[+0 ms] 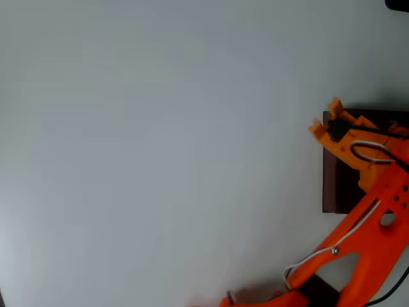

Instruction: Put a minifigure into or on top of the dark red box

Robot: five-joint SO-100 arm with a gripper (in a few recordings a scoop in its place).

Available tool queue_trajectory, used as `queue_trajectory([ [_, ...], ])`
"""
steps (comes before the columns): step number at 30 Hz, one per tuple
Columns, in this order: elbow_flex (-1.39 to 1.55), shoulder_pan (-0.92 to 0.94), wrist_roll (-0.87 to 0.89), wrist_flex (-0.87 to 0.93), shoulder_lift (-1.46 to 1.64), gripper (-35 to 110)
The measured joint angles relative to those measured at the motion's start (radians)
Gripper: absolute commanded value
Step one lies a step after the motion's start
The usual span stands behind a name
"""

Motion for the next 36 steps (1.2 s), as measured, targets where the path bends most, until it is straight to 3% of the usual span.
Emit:
queue_trajectory([
  [8,-0.164,0.003,0.043,0.002,-0.192,0],
  [13,-0.186,-0.014,0.058,0.002,-0.212,17],
  [22,-0.164,-0.038,0.063,0.002,-0.201,20],
  [36,0.291,-0.172,0.063,0.003,0.287,18],
])
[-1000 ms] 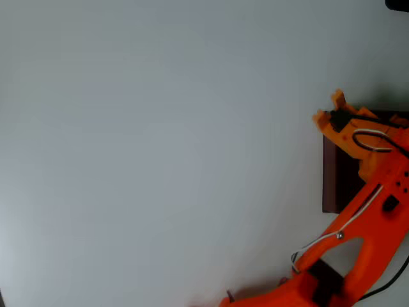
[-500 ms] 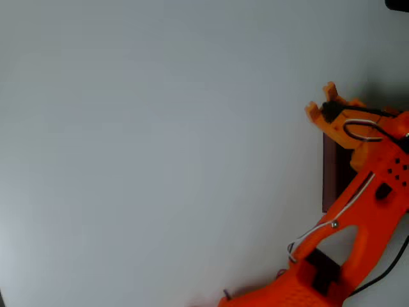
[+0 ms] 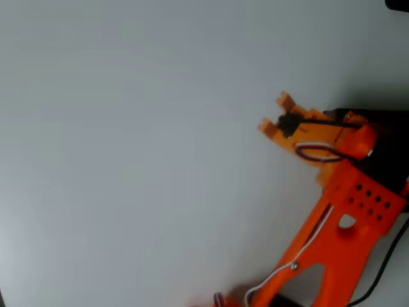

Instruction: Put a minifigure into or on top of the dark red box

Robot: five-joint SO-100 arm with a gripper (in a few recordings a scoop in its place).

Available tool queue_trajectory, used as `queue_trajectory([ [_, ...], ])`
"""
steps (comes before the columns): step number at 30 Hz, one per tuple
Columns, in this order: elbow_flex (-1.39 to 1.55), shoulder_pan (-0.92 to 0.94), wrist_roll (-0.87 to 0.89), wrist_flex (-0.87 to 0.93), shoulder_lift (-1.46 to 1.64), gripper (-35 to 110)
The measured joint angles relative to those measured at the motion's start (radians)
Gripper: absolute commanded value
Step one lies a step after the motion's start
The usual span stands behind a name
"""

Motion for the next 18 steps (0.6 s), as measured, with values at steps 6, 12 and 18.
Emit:
queue_trajectory([
  [6,0.327,-0.118,0.023,-0.058,0.337,18],
  [12,0.635,-0.247,0.091,-0.114,0.624,17],
  [18,0.904,-0.374,0.179,-0.166,0.92,17],
])
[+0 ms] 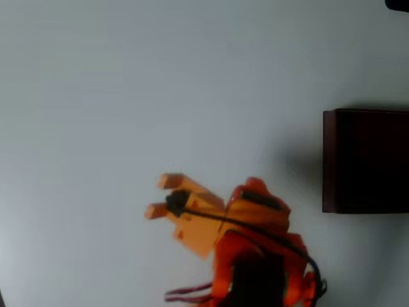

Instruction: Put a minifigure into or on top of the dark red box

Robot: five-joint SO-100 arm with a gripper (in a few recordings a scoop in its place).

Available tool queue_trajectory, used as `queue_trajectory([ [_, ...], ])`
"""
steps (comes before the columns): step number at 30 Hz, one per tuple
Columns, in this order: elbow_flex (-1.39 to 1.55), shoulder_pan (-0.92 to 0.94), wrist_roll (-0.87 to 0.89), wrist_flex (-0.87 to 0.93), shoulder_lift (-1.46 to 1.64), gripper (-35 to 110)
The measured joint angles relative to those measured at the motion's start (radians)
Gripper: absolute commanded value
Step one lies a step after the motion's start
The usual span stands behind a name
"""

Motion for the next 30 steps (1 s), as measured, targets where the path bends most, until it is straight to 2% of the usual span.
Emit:
queue_trajectory([
  [6,0.258,-0.147,0.084,-0.084,0.302,15],
  [12,0.345,-0.318,0.089,-0.121,0.436,13],
  [17,0.483,-0.37,0.032,-0.186,0.574,15],
  [23,0.678,-0.396,-0.043,-0.155,0.991,10],
  [26,0.716,-0.419,-0.063,-0.155,1.043,1],
  [30,0.781,-0.442,-0.069,-0.17,1.066,0],
])
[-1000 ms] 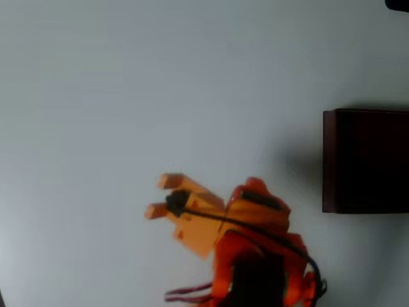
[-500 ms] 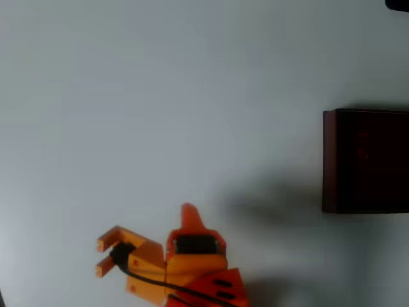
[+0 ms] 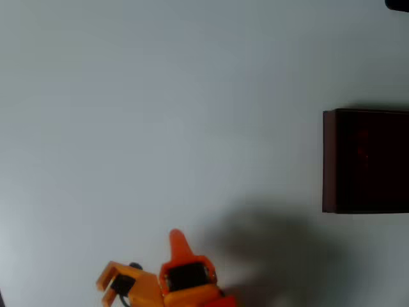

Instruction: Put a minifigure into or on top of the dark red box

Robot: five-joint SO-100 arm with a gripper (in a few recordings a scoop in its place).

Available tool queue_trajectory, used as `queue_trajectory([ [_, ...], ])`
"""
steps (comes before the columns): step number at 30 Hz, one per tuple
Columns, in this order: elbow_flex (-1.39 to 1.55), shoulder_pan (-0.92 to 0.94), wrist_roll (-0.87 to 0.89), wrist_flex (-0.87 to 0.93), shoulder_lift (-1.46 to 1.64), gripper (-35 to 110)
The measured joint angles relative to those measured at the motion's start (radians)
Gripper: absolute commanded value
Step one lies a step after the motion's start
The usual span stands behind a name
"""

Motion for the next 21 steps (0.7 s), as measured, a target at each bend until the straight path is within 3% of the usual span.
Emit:
queue_trajectory([
  [8,0.198,-0.058,-0.067,-0.118,-0.002,0],
  [21,0.233,-0.132,-0.1,-0.114,0.003,0],
])
